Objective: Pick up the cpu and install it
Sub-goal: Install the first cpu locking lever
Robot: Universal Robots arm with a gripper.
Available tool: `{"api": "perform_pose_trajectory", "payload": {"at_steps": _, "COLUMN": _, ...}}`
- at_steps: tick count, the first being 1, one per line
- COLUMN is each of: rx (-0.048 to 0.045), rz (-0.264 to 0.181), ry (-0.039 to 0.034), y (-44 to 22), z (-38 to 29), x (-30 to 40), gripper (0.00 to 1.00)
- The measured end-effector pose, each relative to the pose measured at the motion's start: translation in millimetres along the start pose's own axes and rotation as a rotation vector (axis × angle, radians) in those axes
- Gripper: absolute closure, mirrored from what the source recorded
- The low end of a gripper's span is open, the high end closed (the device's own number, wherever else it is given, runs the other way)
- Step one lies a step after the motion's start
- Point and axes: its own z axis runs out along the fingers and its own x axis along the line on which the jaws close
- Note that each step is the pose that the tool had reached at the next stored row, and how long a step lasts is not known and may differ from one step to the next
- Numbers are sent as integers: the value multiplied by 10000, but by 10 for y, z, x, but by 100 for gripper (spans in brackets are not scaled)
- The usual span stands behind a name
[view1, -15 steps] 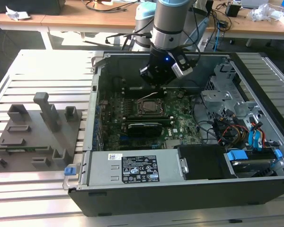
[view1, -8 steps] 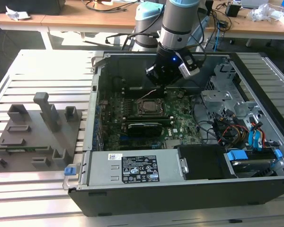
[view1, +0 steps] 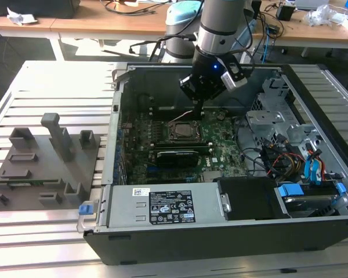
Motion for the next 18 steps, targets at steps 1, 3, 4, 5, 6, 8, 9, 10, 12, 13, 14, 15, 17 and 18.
{"api": "perform_pose_trajectory", "payload": {"at_steps": 1, "rx": 3, "rz": 0, "ry": 1, "y": 0, "z": -7, "x": 1, "gripper": 89}}
{"api": "perform_pose_trajectory", "payload": {"at_steps": 3, "rx": 3, "rz": -1, "ry": -12, "y": 4, "z": -7, "x": 42, "gripper": 89}}
{"api": "perform_pose_trajectory", "payload": {"at_steps": 4, "rx": 5, "rz": 2, "ry": -24, "y": 7, "z": -5, "x": 70, "gripper": 89}}
{"api": "perform_pose_trajectory", "payload": {"at_steps": 5, "rx": 8, "rz": 0, "ry": -42, "y": 11, "z": -4, "x": 106, "gripper": 89}}
{"api": "perform_pose_trajectory", "payload": {"at_steps": 6, "rx": 9, "rz": 0, "ry": -57, "y": 14, "z": -2, "x": 132, "gripper": 89}}
{"api": "perform_pose_trajectory", "payload": {"at_steps": 8, "rx": 13, "rz": 0, "ry": -94, "y": 20, "z": 1, "x": 189, "gripper": 89}}
{"api": "perform_pose_trajectory", "payload": {"at_steps": 9, "rx": 14, "rz": 0, "ry": -109, "y": 22, "z": 2, "x": 212, "gripper": 89}}
{"api": "perform_pose_trajectory", "payload": {"at_steps": 10, "rx": 16, "rz": 2, "ry": -124, "y": 25, "z": 3, "x": 237, "gripper": 89}}
{"api": "perform_pose_trajectory", "payload": {"at_steps": 12, "rx": 17, "rz": 3, "ry": -146, "y": 32, "z": 8, "x": 308, "gripper": 89}}
{"api": "perform_pose_trajectory", "payload": {"at_steps": 13, "rx": 15, "rz": -2, "ry": -152, "y": 37, "z": 15, "x": 345, "gripper": 89}}
{"api": "perform_pose_trajectory", "payload": {"at_steps": 14, "rx": 19, "rz": 2, "ry": -153, "y": 42, "z": 24, "x": 392, "gripper": 89}}
{"api": "perform_pose_trajectory", "payload": {"at_steps": 15, "rx": 18, "rz": 1, "ry": -154, "y": 43, "z": 31, "x": 410, "gripper": 89}}
{"api": "perform_pose_trajectory", "payload": {"at_steps": 17, "rx": 18, "rz": 1, "ry": -154, "y": 44, "z": 57, "x": 425, "gripper": 89}}
{"api": "perform_pose_trajectory", "payload": {"at_steps": 18, "rx": 18, "rz": 0, "ry": -154, "y": 43, "z": 71, "x": 425, "gripper": 89}}
